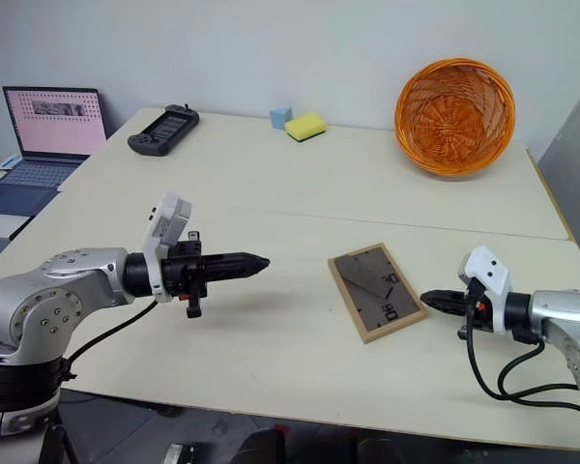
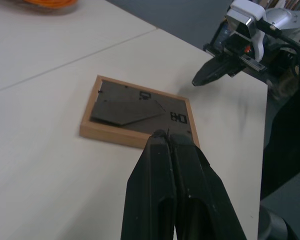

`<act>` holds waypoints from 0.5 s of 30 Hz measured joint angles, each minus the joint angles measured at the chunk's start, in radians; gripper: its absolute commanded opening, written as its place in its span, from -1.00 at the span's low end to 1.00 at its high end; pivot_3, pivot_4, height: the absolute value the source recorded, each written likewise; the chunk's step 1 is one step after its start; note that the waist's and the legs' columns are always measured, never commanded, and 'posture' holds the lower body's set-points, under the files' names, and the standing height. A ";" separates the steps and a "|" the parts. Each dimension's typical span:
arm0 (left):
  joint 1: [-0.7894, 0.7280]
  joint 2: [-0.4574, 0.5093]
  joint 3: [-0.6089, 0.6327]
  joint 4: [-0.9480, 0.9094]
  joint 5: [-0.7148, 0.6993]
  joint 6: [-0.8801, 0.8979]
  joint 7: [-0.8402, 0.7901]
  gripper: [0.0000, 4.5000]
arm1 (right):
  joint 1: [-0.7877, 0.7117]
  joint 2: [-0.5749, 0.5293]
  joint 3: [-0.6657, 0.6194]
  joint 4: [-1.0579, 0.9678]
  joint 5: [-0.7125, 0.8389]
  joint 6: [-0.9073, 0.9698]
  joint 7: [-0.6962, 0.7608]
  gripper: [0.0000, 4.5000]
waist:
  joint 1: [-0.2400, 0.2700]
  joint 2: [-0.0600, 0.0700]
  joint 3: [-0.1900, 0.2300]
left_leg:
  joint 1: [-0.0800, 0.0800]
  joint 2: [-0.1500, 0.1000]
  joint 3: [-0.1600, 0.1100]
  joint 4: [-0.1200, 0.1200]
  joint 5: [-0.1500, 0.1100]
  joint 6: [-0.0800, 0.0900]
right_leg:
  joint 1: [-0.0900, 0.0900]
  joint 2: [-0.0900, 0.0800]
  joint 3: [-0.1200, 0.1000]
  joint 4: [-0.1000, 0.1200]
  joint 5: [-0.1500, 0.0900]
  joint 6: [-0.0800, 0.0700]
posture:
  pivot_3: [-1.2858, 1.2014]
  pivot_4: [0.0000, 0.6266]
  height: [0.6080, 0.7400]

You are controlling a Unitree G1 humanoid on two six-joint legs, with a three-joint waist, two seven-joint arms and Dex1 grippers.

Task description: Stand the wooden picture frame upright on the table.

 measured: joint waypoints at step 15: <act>-0.030 -0.007 -0.019 0.017 0.014 0.001 0.046 -0.99 | -0.003 0.021 -0.001 -0.016 0.001 0.030 -0.020 -0.99 | 0.001 0.000 0.000 | 0.000 0.000 0.000 0.000 0.000 0.000 | 0.000 0.000 0.000 0.000 0.000 0.000 | 0.03 -0.52 1.00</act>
